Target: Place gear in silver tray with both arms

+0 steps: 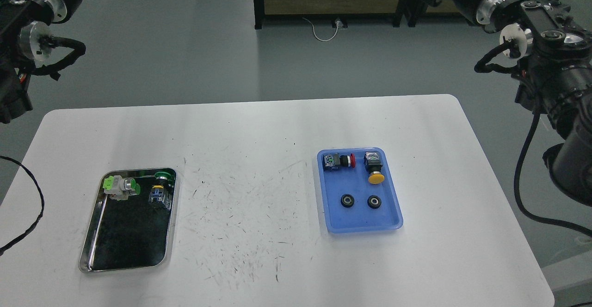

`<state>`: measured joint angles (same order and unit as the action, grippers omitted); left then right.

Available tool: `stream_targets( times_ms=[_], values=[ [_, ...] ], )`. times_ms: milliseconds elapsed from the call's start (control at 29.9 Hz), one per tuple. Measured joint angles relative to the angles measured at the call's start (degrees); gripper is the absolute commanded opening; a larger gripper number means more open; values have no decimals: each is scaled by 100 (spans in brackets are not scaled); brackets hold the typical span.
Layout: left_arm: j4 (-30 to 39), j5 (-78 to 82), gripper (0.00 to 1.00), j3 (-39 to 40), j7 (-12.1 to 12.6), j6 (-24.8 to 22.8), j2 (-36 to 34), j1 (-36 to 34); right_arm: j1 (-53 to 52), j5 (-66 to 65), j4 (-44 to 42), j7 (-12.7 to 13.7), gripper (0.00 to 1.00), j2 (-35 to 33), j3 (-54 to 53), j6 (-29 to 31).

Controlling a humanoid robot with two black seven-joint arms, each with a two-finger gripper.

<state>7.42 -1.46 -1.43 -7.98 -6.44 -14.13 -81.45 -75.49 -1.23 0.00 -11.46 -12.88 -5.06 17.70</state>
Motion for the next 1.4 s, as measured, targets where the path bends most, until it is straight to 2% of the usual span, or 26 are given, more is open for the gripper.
stream_targets(
  times_ms=[167,368,601,735,902,1136,1236,1403],
  values=[
    [-12,229,100,-90,-133,41,8,-26,-9,0,0,-42,100,106,-31,-43],
    [-26,257,100,-41,-106,-30,-128,-68,-19,0,0,-60,100,1,-47,-36],
    [-11,260,100,-93,-222,-291,-330,266,96,2,1,-106,100,-218,-6,-1],
    [20,289,100,-125,-387,-618,-445,506,317,2,1,-118,100,-371,12,123],
    [30,297,100,-142,-739,-1232,-709,737,620,1,1,-158,100,-892,-17,880],
    [93,305,100,-156,-1084,-1999,-1150,1025,1017,-81,1,-472,100,-1388,63,1030],
    [209,305,100,-156,-1163,-2132,-1323,1061,1154,-126,1,-530,100,-1450,71,1031],
    [393,305,100,-55,-1149,-2157,-1408,875,1302,-165,1,-537,100,-1405,59,1032]
  ],
)
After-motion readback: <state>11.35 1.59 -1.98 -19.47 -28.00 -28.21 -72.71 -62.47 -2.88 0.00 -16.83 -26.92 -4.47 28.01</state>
